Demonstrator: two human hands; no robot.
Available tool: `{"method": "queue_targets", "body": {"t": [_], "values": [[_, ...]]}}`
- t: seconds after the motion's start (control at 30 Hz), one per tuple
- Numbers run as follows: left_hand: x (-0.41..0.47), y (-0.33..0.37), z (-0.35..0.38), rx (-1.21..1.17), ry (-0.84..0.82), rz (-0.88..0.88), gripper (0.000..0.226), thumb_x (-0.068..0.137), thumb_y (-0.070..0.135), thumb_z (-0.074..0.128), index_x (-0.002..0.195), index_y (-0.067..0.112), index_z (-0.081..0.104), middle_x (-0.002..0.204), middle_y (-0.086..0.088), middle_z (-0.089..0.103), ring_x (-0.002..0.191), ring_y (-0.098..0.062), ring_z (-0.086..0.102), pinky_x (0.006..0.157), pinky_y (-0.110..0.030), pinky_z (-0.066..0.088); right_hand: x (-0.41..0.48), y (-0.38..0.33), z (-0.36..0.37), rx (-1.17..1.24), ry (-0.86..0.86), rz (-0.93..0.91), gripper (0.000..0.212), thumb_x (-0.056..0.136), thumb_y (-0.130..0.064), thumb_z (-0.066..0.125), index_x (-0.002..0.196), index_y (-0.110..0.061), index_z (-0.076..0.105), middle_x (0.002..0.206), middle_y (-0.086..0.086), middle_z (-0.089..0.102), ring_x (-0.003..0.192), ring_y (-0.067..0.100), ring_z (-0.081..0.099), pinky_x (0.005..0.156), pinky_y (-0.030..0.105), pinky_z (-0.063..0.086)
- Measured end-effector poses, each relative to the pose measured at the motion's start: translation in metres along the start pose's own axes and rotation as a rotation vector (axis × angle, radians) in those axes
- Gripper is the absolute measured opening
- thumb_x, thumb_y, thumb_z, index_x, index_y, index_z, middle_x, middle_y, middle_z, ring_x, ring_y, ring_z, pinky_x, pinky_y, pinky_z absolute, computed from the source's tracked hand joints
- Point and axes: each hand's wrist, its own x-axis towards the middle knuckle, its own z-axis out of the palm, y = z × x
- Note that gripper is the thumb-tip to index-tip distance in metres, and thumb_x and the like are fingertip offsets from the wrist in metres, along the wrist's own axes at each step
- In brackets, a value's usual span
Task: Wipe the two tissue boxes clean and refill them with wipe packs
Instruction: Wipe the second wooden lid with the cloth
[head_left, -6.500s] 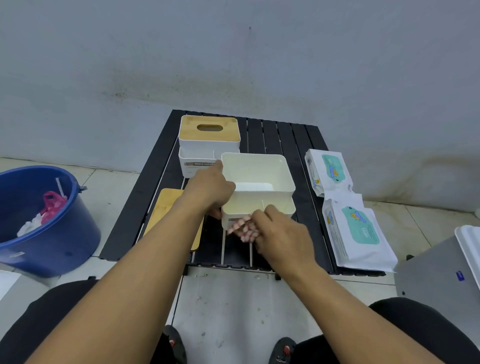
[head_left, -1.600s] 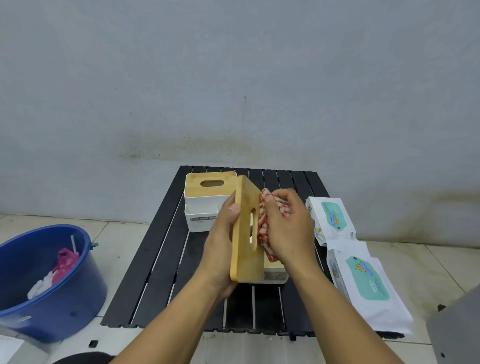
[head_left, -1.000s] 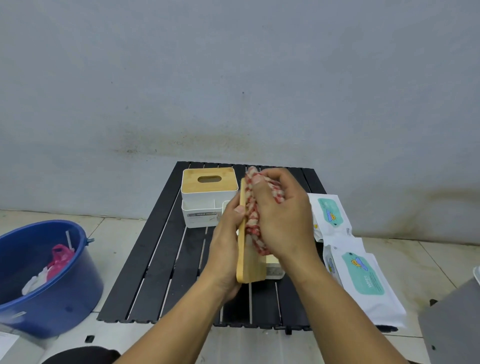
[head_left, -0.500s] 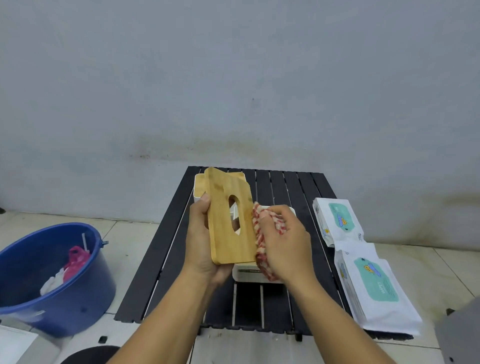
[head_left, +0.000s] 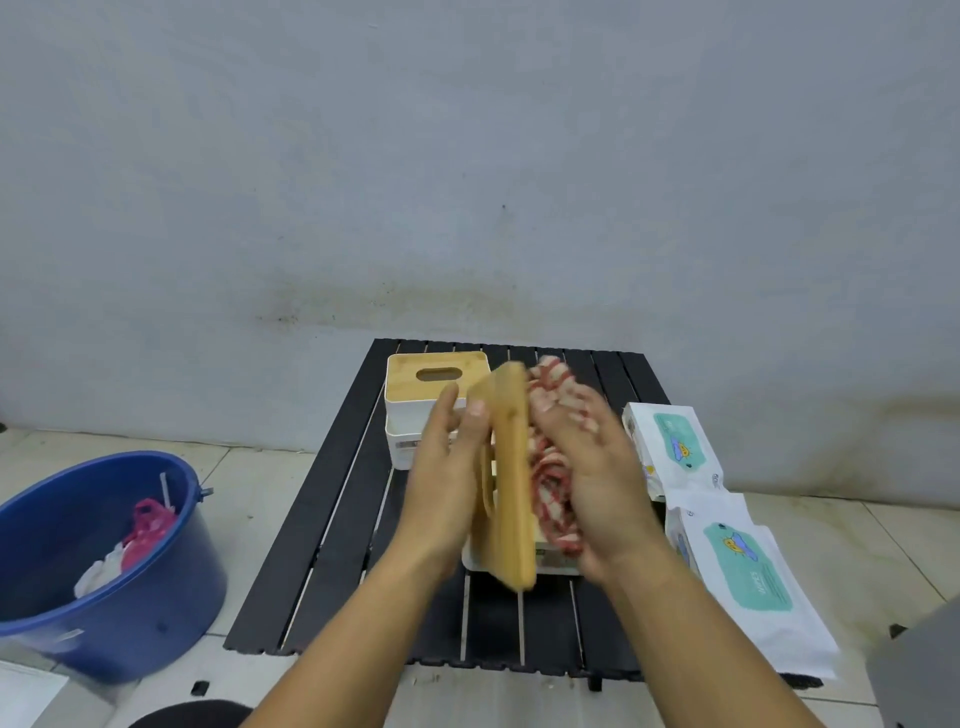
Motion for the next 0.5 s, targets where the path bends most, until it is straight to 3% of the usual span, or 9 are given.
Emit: {"method": "queue_targets", "body": {"t": [0.07,0.17,0.27,0.33,0.43,0.5], "values": [[-0.014,0.003,0.013,-0.284,-0.078,-0.138,0.083,0.079,0.078,0.067,0.141,0.023,0.063,0.133,-0.005,0.071,0.124,-0.022,0.067,0.113,-0.050,0.046,-0.007,0.010,0.012,-0.212,0.062,-0.109,0.016,0.093,-0.025,0.071,0.108,-0.019,0.069,0.098,0.001,0.077,0.090,0.015,0.075,0.077,0.030,0.060],[-0.025,0.003,0.019,-0.460,-0.137,-0.261,0.082,0.074,0.074,0.065,0.129,0.014,0.073,0.130,-0.016,0.071,0.124,-0.032,0.067,0.115,-0.051,0.044,-0.008,0.018,0.016,-0.488,0.178,-0.224,0.011,0.094,-0.036,0.071,0.103,-0.032,0.069,0.094,-0.016,0.074,0.087,0.001,0.071,0.077,0.023,0.057],[-0.024,0.005,0.015,-0.519,-0.214,-0.317,0.068,0.088,0.072,0.055,0.113,0.016,0.081,0.124,-0.017,0.074,0.114,-0.029,0.073,0.098,-0.044,0.058,-0.001,0.019,0.009,-0.628,0.208,-0.246,0.017,0.091,-0.043,0.071,0.104,-0.038,0.061,0.093,-0.021,0.069,0.086,-0.007,0.066,0.072,0.017,0.052],[-0.019,0.007,0.009,-0.572,-0.228,-0.293,0.068,0.093,0.068,0.043,0.106,0.015,0.083,0.118,-0.015,0.076,0.105,-0.029,0.076,0.087,-0.042,0.062,0.008,0.015,-0.001,-0.648,0.264,-0.235,0.026,0.087,-0.046,0.074,0.101,-0.041,0.053,0.092,-0.019,0.067,0.084,-0.005,0.065,0.074,0.024,0.053],[-0.011,0.009,0.002,-0.611,-0.183,-0.206,0.063,0.084,0.070,0.046,0.099,0.022,0.084,0.107,-0.008,0.073,0.094,-0.027,0.073,0.085,-0.047,0.058,0.021,0.007,-0.019,-0.703,0.331,-0.213,0.027,0.086,-0.049,0.074,0.098,-0.038,0.052,0.093,-0.016,0.066,0.084,0.000,0.065,0.079,0.037,0.057],[-0.011,0.008,0.004,-0.595,-0.213,-0.196,0.062,0.084,0.069,0.046,0.104,0.024,0.083,0.106,-0.007,0.074,0.092,-0.024,0.075,0.078,-0.044,0.062,0.024,0.003,-0.024,-0.724,0.305,-0.187,0.026,0.088,-0.060,0.066,0.095,-0.036,0.058,0.089,-0.018,0.068,0.082,-0.002,0.065,0.078,0.035,0.057]]}}
